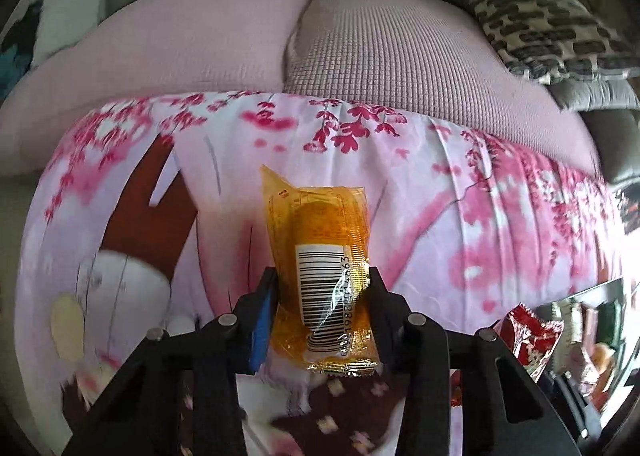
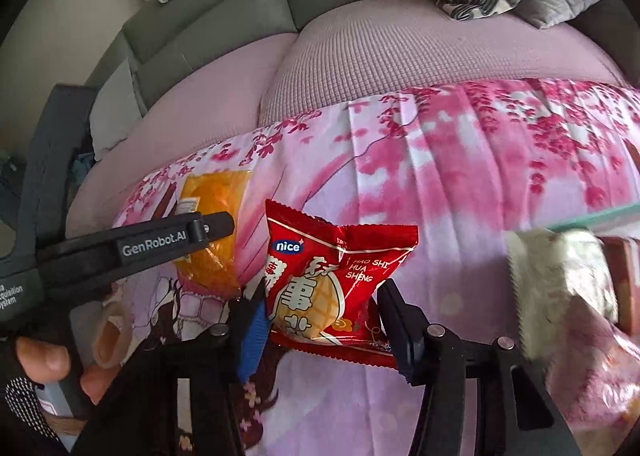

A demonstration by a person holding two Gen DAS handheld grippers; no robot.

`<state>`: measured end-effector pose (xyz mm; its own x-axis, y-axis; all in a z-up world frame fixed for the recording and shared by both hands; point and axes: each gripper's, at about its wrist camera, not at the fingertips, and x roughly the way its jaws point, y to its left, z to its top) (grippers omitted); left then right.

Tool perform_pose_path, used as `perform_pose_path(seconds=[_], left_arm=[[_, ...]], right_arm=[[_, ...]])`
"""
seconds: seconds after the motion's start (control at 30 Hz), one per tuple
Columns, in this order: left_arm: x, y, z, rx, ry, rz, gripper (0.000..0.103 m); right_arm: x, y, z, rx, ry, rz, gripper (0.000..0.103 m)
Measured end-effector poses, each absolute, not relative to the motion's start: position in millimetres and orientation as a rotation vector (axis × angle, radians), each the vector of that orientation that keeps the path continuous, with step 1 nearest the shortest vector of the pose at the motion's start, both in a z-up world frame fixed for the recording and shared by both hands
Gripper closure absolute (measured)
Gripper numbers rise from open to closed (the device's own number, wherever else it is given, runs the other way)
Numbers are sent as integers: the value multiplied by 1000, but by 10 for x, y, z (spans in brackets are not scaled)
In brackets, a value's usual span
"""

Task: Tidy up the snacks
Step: 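Grasp the red nice biscuit bag with the right tool while the left tool grasps the orange barcode pack, then carry the red biscuit bag and orange pack over the tray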

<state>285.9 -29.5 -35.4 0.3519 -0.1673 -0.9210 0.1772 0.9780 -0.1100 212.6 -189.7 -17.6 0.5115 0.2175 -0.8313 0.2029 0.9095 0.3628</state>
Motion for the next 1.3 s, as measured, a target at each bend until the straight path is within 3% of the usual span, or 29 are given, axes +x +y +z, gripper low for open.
perform_pose_path(seconds=[0.6,1.3], left_arm=[[1961,-358,191,-186,1090,-174,59],[1358,-1133,531,-70,1008,-377,59]], right_arm=[[1240,-2208,442,499,905,-18,48],[675,-3015,650,589,813,-165,48]])
